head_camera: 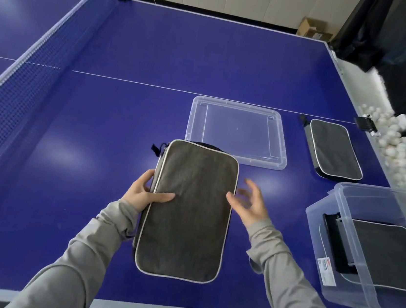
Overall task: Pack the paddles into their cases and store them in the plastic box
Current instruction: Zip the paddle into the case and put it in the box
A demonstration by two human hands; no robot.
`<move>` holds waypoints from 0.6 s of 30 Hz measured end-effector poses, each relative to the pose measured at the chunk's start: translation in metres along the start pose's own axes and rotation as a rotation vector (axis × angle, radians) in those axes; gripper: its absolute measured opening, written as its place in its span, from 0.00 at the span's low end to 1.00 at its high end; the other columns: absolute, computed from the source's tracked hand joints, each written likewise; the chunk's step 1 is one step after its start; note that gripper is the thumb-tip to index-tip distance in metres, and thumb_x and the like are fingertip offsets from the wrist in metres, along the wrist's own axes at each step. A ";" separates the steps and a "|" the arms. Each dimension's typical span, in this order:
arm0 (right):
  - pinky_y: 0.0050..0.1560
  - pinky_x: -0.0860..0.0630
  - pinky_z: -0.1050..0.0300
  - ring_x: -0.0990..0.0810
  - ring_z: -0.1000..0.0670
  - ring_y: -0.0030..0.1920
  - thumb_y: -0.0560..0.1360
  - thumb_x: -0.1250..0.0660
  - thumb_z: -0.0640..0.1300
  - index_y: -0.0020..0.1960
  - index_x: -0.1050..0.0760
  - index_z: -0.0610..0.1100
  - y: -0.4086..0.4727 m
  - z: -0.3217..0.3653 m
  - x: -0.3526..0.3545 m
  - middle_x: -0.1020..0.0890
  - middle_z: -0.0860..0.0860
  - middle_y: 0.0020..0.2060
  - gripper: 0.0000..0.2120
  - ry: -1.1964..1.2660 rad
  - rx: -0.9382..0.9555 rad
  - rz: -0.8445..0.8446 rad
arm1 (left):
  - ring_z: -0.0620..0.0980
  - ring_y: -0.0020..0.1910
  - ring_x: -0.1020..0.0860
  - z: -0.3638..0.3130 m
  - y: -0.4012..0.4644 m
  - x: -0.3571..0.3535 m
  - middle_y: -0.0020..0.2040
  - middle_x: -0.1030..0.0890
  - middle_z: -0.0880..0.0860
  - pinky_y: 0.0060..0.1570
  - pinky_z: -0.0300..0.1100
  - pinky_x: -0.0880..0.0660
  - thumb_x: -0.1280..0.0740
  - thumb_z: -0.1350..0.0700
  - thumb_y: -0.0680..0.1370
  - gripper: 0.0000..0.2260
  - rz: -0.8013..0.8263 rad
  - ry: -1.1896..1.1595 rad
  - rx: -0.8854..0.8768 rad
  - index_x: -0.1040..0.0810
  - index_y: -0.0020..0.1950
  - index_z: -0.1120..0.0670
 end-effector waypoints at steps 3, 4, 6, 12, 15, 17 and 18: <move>0.60 0.25 0.45 0.21 0.47 0.54 0.69 0.29 0.43 0.66 0.33 0.42 -0.011 -0.027 -0.022 0.21 0.46 0.55 0.28 0.187 -0.196 0.193 | 0.54 0.40 0.16 0.006 -0.004 0.000 0.42 0.15 0.53 0.36 0.45 0.20 0.26 0.62 0.61 0.27 0.014 -0.132 0.010 0.27 0.59 0.53; 0.60 0.24 0.46 0.20 0.46 0.55 0.67 0.28 0.44 0.64 0.31 0.41 -0.013 -0.027 -0.024 0.20 0.45 0.56 0.28 0.192 -0.184 0.208 | 0.54 0.41 0.16 0.007 -0.004 -0.002 0.43 0.15 0.53 0.37 0.44 0.20 0.26 0.62 0.62 0.27 0.021 -0.158 0.010 0.26 0.59 0.53; 0.54 0.21 0.52 0.19 0.49 0.51 0.66 0.26 0.41 0.59 0.27 0.42 -0.015 -0.022 -0.021 0.19 0.49 0.52 0.23 0.173 -0.135 0.180 | 0.55 0.42 0.16 0.009 -0.004 -0.006 0.44 0.15 0.54 0.37 0.45 0.20 0.26 0.62 0.62 0.26 0.040 -0.176 0.013 0.26 0.59 0.52; 0.42 0.22 0.65 0.20 0.54 0.44 0.69 0.28 0.35 0.52 0.27 0.47 -0.023 -0.008 0.005 0.20 0.51 0.47 0.15 0.129 -0.091 0.097 | 0.58 0.42 0.17 0.010 0.001 -0.029 0.44 0.15 0.57 0.42 0.50 0.19 0.22 0.56 0.58 0.29 0.114 -0.143 0.070 0.26 0.57 0.53; 0.33 0.26 0.73 0.18 0.62 0.38 0.69 0.29 0.33 0.51 0.27 0.48 -0.031 -0.002 0.025 0.20 0.54 0.44 0.16 0.120 -0.075 0.059 | 0.57 0.41 0.17 0.009 0.005 -0.046 0.42 0.15 0.56 0.43 0.53 0.19 0.21 0.54 0.57 0.28 0.128 -0.124 0.106 0.26 0.55 0.53; 0.33 0.26 0.74 0.19 0.63 0.36 0.70 0.29 0.34 0.52 0.27 0.48 -0.037 -0.001 0.042 0.21 0.55 0.44 0.16 0.129 -0.074 0.033 | 0.55 0.38 0.17 0.005 0.008 -0.061 0.41 0.15 0.55 0.36 0.48 0.19 0.22 0.60 0.64 0.22 0.133 -0.122 0.090 0.25 0.54 0.54; 0.34 0.26 0.74 0.19 0.62 0.37 0.70 0.29 0.35 0.53 0.27 0.47 -0.040 0.001 0.052 0.20 0.55 0.44 0.16 0.134 -0.077 0.014 | 0.54 0.37 0.17 0.003 0.008 -0.071 0.41 0.15 0.56 0.35 0.46 0.19 0.24 0.62 0.67 0.19 0.131 -0.135 0.079 0.25 0.54 0.55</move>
Point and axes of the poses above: each hand's wrist, its own y-axis towards the middle knuckle, its own x-axis out of the back of the hand, z = x × y, the point moved 7 cm from there along y, towards the middle knuckle
